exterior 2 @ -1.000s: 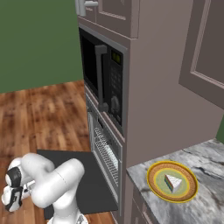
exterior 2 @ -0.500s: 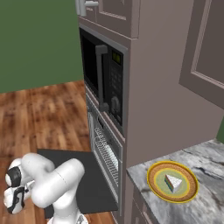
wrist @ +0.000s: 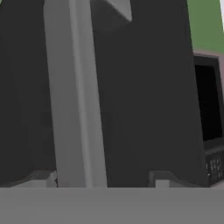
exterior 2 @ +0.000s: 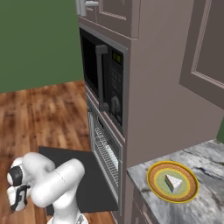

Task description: Take the baked cake out of the oven and place it on the plate for cooling. Then close the oven door.

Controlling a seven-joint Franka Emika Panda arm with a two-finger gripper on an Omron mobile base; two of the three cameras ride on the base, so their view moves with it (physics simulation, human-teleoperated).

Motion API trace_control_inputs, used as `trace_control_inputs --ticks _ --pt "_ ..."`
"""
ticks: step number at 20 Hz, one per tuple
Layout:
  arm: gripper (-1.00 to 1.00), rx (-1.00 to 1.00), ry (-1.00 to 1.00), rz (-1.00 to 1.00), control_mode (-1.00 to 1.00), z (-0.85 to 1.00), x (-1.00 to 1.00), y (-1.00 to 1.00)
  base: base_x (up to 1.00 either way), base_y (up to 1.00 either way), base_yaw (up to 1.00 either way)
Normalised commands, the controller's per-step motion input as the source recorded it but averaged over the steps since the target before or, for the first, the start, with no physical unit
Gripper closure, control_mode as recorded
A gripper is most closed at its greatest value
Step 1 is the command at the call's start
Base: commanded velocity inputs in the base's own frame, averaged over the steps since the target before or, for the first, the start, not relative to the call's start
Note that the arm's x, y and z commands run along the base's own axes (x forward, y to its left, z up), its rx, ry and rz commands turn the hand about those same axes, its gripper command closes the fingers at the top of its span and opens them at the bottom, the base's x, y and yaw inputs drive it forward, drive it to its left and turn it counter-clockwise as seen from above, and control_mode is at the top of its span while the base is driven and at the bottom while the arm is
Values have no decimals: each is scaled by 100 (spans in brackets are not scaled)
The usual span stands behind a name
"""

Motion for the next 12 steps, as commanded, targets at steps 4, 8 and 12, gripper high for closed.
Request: trace_control_inputs --ticks 4,8,12 --pt "-100 -25 -19 -19 -100 0 11 -24 0 0 0" --pt "-100 -21 -15 -18 -100 0 14 -41 0 0 0" --pt "-100 -15 -9 -17 -100 0 16 -55 0 0 0"
